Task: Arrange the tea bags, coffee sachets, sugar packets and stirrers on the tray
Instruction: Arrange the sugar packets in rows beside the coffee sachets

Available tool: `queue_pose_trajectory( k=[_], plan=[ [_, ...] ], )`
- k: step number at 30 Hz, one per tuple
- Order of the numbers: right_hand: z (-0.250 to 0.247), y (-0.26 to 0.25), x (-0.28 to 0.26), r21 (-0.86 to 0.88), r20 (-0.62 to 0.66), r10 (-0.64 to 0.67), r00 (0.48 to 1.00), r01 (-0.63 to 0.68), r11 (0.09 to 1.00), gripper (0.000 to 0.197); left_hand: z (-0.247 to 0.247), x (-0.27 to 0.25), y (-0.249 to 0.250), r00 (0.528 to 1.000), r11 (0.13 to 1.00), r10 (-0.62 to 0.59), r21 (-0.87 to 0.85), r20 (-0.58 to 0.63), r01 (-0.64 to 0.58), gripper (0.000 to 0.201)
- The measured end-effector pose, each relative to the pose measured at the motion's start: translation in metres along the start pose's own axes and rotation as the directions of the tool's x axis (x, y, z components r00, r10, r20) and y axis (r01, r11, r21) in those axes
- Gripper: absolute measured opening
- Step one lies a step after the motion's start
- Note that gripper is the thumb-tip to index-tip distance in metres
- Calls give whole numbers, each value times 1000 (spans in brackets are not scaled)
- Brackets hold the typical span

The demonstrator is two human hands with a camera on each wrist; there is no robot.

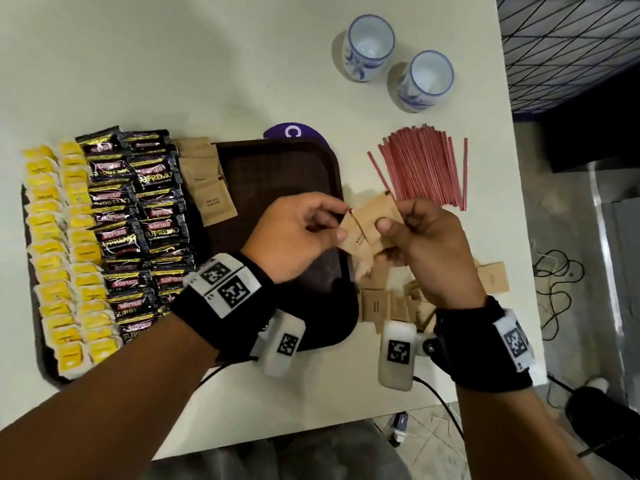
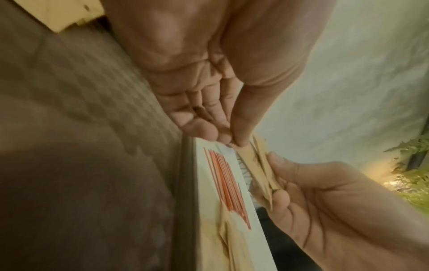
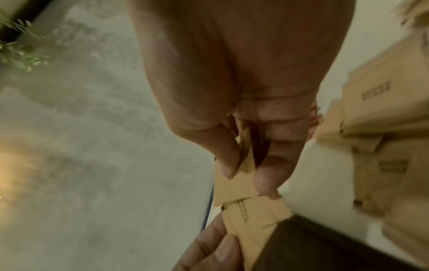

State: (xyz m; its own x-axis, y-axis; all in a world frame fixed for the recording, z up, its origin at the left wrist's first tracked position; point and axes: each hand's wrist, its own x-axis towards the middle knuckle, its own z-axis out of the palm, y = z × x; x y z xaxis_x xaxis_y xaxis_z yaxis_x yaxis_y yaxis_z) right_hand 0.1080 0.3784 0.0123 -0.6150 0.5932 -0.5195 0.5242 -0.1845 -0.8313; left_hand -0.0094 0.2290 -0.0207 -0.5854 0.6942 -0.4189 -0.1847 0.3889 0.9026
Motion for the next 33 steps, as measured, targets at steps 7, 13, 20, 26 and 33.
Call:
queue_pose_trajectory(
  k=[7,13,20,26,33],
  plan=[
    [48,-12,10,225,160,46,986,-82,971,9,-66,-19,3,998,997,-48,57,43,46,39],
    [86,-17,13,268,234,104,967,-167,949,14,-97,-30,0,998,998,-58,4,2,58,35],
    [106,-23,20,231,272,120,955,-186,955,19,-130,-34,-12,989,989,-106,-111,-100,95,29],
    [118,-23,19,196,314,108,943,-176,965,25,-148,-38,-18,980,973,-142,-200,-138,113,28],
    [126,-21,16,132,300,73,951,-117,984,26,-158,-45,-9,978,964,-139,-249,-158,97,57]
  ],
)
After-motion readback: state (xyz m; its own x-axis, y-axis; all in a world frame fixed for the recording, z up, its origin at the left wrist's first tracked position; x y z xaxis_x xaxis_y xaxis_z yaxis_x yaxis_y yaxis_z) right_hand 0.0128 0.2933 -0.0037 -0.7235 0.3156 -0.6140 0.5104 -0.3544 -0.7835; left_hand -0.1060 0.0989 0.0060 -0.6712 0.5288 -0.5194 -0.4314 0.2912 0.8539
